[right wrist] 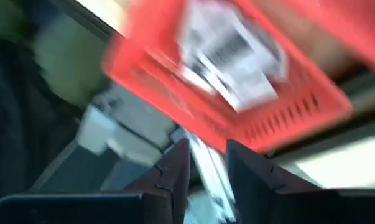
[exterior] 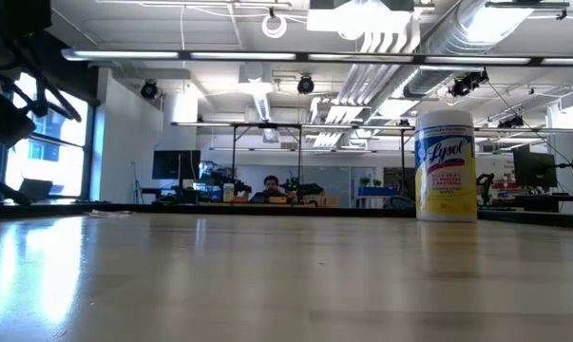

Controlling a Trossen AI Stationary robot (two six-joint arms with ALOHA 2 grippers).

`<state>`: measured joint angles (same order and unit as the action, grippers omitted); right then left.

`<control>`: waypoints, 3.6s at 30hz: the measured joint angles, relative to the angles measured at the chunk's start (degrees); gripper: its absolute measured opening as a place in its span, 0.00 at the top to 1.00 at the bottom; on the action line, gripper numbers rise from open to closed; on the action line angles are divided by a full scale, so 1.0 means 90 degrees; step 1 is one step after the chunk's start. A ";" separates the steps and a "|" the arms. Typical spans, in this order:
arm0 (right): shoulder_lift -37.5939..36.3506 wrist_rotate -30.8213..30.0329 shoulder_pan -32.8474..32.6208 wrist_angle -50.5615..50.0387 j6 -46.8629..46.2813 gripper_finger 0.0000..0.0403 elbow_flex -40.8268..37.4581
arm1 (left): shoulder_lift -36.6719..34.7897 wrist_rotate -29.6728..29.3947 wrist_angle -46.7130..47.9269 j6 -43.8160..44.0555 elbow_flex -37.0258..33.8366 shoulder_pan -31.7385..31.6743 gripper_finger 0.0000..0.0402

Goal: Pick & Place First Aid Supplies
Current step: Put the white towelette pack into the bottom red bin

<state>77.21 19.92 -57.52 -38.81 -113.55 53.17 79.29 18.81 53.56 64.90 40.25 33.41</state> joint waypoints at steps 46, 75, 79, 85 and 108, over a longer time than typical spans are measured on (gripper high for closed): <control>0.1970 -0.3937 0.4017 0.5250 1.0629 0.76 0.0534 | -0.0141 -0.1691 -0.1144 -0.1662 0.0002 -0.0007 0.72; 0.1970 -0.3982 0.4140 0.5543 1.0910 0.76 0.0537 | -0.0058 -0.1628 -0.1893 -0.1403 -0.0542 -0.0118 0.71; 0.1970 -0.3932 0.4141 0.5581 1.0809 0.76 0.0537 | -0.0057 -0.2395 -0.2055 -0.1697 -0.0539 -0.0340 0.72; 0.1970 -0.3932 0.4141 0.5614 1.0781 0.76 0.0537 | -0.0041 -0.3395 -0.2065 -0.2088 -0.0546 -0.0698 0.72; 0.3193 -0.3081 0.4799 0.7031 1.0976 0.76 0.0539 | -0.0071 -0.3092 -0.0600 -0.0380 -0.0706 -0.0061 0.72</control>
<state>105.94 -7.80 -14.33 24.48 -14.76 58.02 78.65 -9.02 48.16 61.48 33.89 32.86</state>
